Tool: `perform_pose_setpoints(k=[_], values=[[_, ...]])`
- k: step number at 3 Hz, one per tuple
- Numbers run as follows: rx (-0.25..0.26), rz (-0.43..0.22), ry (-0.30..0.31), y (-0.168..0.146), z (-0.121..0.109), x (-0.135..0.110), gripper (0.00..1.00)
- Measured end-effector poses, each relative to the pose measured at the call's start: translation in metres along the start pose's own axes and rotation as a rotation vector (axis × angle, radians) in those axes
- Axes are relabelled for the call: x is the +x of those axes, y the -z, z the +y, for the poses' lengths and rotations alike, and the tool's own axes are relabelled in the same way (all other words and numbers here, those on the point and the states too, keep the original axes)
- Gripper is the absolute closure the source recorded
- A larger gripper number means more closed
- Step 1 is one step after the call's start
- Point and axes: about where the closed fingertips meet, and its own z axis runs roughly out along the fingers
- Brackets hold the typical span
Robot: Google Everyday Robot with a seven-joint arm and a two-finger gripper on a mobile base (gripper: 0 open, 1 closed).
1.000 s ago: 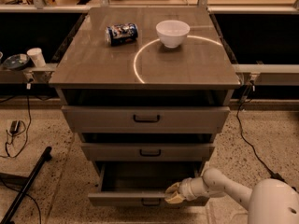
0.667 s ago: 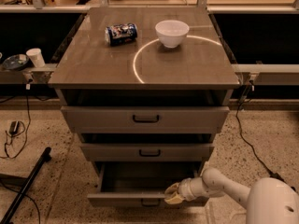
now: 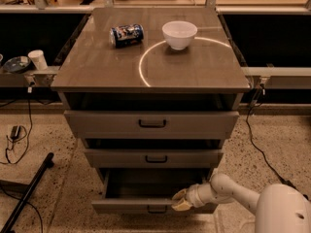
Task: Close bottom drawer
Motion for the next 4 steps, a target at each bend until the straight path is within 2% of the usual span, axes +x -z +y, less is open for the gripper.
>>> perform_pose_setpoints(k=[1,2,3,4], values=[[0.0,0.0,0.0,0.0,0.0,0.0,1.0],[0.0,0.0,0.0,-0.0001,0.0,0.0,0.83],[0.0,0.0,0.0,-0.0001,0.0001,0.0,0.52],[0.0,0.0,0.0,-0.0001,0.0001,0.0,0.28]])
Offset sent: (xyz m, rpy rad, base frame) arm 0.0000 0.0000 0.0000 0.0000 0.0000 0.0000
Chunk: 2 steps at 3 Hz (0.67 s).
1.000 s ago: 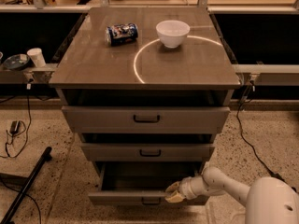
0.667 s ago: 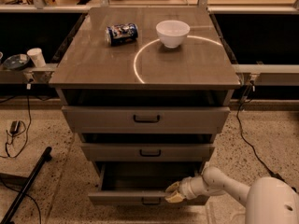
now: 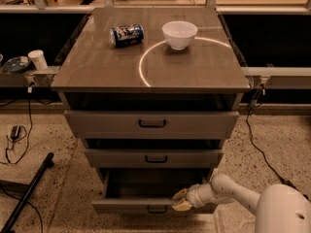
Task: Close bottom drawer
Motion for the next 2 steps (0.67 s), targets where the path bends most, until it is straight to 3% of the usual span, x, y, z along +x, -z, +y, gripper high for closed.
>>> perform_pose_setpoints(k=[1,2], values=[[0.0,0.0,0.0,-0.0002,0.0001,0.0,0.0],[-0.001,-0.003,-0.001,-0.0006,0.0004,-0.0002,0.0]])
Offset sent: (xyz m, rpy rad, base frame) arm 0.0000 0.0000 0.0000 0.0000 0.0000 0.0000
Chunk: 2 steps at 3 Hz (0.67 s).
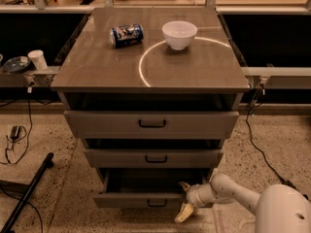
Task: Close bottom drawer
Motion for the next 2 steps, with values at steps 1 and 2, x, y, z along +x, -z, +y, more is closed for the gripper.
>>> perform_pose_setpoints(k=[1,2], values=[[0.01,0.0,0.019,0.009,-0.005,-0.011,0.0],[0.051,0.006,0.074,0.035,-0.014,-0.041,0.0]])
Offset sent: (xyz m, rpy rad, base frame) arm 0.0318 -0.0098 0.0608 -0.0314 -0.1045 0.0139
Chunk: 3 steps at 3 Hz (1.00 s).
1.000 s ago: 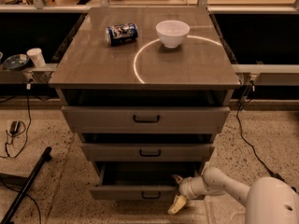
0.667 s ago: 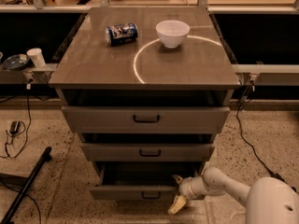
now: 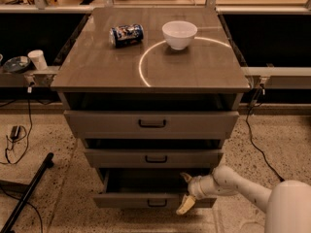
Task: Close bottom drawer
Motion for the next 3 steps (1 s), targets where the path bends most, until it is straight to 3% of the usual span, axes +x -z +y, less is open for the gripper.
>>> perform_pose_setpoints(k=[3], values=[[0.008,-0.024,-0.006,0.017,0.041,0.003,0.0]])
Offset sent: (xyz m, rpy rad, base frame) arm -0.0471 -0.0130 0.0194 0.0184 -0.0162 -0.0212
